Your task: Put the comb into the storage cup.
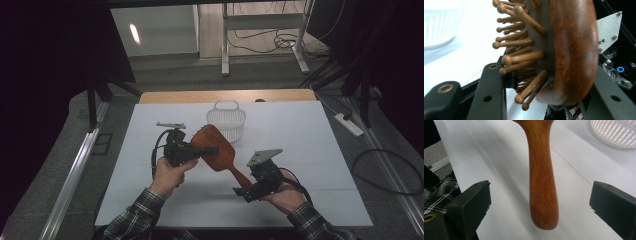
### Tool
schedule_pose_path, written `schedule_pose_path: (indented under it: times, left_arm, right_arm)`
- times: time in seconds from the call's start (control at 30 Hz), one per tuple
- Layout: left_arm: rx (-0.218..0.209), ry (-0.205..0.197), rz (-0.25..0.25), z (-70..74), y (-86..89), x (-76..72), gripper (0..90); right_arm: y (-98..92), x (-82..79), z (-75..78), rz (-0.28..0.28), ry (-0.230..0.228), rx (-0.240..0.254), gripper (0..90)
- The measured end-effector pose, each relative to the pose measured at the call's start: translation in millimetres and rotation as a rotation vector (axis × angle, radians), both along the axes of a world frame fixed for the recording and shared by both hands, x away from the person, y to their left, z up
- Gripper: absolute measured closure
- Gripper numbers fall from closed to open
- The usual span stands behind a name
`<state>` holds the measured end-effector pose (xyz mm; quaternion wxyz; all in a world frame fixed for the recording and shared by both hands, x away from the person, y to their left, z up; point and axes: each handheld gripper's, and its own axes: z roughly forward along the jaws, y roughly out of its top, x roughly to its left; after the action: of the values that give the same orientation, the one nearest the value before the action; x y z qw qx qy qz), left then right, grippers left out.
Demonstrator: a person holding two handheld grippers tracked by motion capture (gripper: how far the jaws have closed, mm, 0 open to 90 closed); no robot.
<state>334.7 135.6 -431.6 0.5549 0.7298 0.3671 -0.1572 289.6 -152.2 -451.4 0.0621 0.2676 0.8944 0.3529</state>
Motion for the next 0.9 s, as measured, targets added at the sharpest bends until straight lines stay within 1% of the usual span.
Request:
schedule_pose_path:
  times: [0.1,0.23,0.3,0.37,0.5,0.53,0.57,0.77,0.9]
  left_arm:
    - [-0.001,-0.002,0.002,0.8,0.6,-0.2,56.9]
    - [0.004,-0.014,-0.002,2.2,1.4,-0.6,56.8]
    - [0.007,-0.017,-0.003,2.6,1.6,-0.8,56.8]
    - [0.013,-0.024,0.000,3.8,1.9,-1.4,56.8]
    - [0.018,-0.027,0.004,4.1,2.3,-1.6,56.7]
    - [0.026,-0.033,0.006,4.3,2.6,-1.5,56.7]
    - [0.030,-0.035,0.008,4.6,2.7,-1.5,56.8]
    - [0.041,-0.045,0.017,6.4,5.4,-1.4,56.8]
    - [0.043,-0.049,0.024,8.5,7.7,-0.9,56.8]
  right_arm:
    - [-1.3,-0.1,0.2,0.000,-0.014,0.006,0.0]
    - [-3.2,-0.5,-0.2,0.011,-0.032,0.001,0.0]
    - [-4.5,-0.6,-1.1,0.019,-0.048,-0.008,0.0]
    - [-5.6,-0.7,-1.7,0.022,-0.051,-0.016,0.0]
    - [-7.6,-0.3,-2.5,0.028,-0.038,-0.013,0.0]
    - [-7.9,-0.3,-2.6,0.031,-0.035,-0.013,0.0]
    - [-8.5,-0.8,-2.7,0.038,-0.024,-0.014,0.0]
    - [-12.5,-3.8,-1.9,0.055,-0.021,0.004,0.0]
    - [-16.7,-5.5,-0.5,0.050,-0.016,0.002,0.0]
